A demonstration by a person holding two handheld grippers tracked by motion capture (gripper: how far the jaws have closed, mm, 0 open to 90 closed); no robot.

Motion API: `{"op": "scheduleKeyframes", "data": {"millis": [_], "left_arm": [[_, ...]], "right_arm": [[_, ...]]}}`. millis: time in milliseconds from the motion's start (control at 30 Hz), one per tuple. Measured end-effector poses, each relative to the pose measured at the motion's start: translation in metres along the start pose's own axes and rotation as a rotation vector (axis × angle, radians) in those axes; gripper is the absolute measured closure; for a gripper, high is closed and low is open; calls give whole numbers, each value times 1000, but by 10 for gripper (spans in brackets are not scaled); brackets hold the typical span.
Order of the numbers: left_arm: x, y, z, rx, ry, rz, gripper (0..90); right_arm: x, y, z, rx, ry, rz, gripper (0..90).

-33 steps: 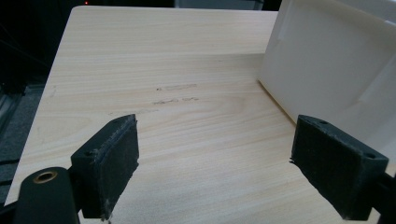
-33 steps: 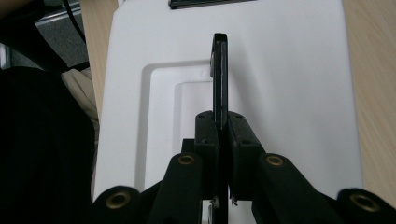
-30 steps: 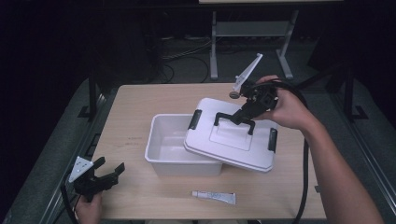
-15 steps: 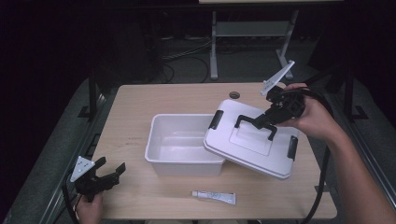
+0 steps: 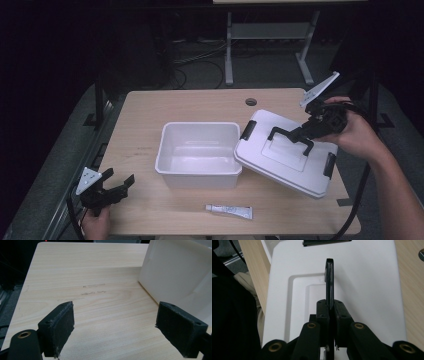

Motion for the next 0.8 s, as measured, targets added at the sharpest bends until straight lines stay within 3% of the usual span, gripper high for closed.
{"op": "scheduleKeyframes", "data": {"millis": [433,800], "left_arm": [[2,1,0,5,-7,4,140],[1,1,1,4,-8,0,140]], "right_arm": [[-5,12,36,70,24,11,839],[26,26,66,128,3,3,839]]}}
Point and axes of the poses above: each handheld gripper's, and its own axes: x roughly forward along the jaws, z roughly out of its underside, y roughly to its right, the point moved 1 cm from there along x, roughly forward along the jaws, and after that the axes turned 5 degrees about x, right-handed, at the moved point
